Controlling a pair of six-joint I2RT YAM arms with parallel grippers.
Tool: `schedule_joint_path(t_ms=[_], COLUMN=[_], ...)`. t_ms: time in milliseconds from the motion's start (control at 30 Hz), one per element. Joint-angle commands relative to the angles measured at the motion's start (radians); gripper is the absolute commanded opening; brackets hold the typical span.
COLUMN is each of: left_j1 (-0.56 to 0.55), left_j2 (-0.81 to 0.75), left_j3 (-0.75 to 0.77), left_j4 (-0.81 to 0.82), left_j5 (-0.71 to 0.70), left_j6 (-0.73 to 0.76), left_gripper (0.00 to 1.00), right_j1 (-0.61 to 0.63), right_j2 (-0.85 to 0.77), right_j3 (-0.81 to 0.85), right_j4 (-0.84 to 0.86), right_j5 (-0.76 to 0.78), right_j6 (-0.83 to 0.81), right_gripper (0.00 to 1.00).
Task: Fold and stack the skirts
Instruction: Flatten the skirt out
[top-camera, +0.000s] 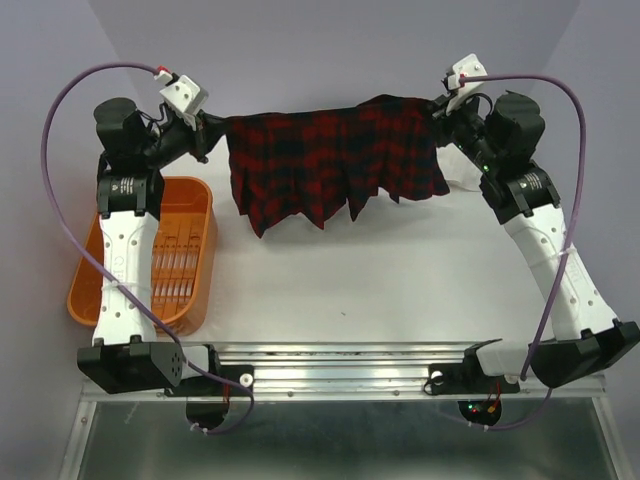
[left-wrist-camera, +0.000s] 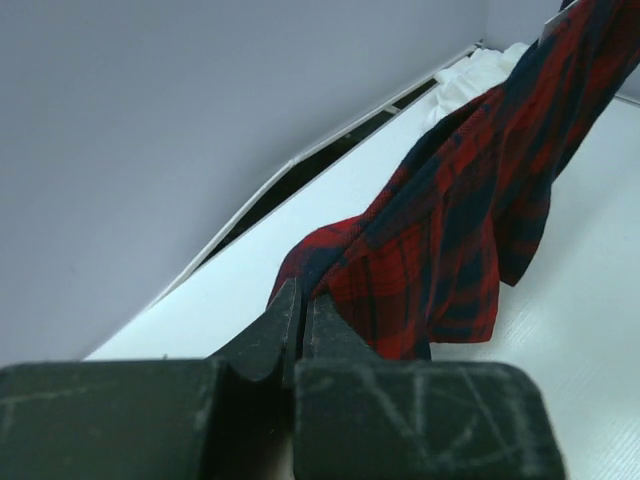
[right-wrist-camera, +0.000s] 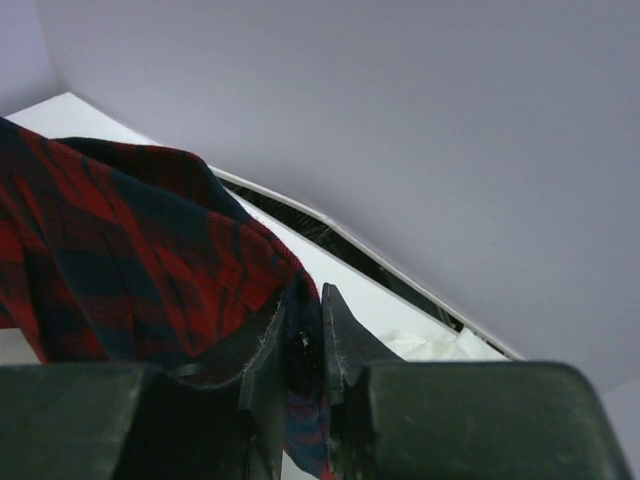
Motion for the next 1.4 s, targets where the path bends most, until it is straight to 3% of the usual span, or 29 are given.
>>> schedule_joint_path(t_ms=[0,200,467,567,667,767,800,900,967,1067,1267,1367], left_j1=[0.041,-0.005,-0.079,-0.110,-0.113,-0.111,-0.110,-0.102,-0.099,-0.099,-0.108,-0.108], left_j2=[-0.076,-0.116,0.132,0.281,0.462,0.647,0.721,0.760,0.708,0.633,0.528,0.459], left_j3=[0.022,-0.027,0.160,0.266,0.465,0.756,0.898,0.986,0.893,0.738,0.423,0.143], left_j4=[0.058,0.067,0.012,0.013,0.018,0.018,0.042,0.204,0.316,0.513,0.481,0.423], left_j5=[-0.028,-0.058,-0.190,-0.238,-0.273,-0.325,-0.353,-0.409,-0.423,-0.420,-0.328,-0.256], left_j6=[0.015,0.011,-0.029,-0.040,-0.069,-0.104,-0.113,-0.167,-0.181,-0.165,-0.003,0.129], left_gripper=[0.00,0.00,0.00,0.00,0.00,0.00,0.00,0.00,0.00,0.00,0.00,0.00], right_j1=[-0.066,-0.066,-0.077,-0.107,-0.135,-0.147,-0.156,-0.156,-0.156,-0.156,-0.165,-0.165], right_j2=[-0.082,-0.102,0.125,0.280,0.461,0.627,0.665,0.785,0.806,0.764,0.577,0.494], right_j3=[-0.011,-0.067,-0.003,0.104,0.302,0.557,0.623,0.870,0.944,0.871,0.356,0.049], right_j4=[0.048,0.085,0.183,0.199,0.197,0.196,0.196,0.197,0.243,0.395,0.570,0.622], right_j5=[0.237,0.288,0.307,0.277,0.256,0.230,0.225,0.218,0.204,0.179,-0.034,-0.150], right_j6=[-0.092,-0.107,-0.117,-0.078,-0.048,-0.024,-0.023,-0.011,-0.011,-0.015,-0.067,-0.156], right_gripper=[0.01,0.01,0.01,0.01,0.01,0.01,0.01,0.01,0.01,0.01,0.01,0.01])
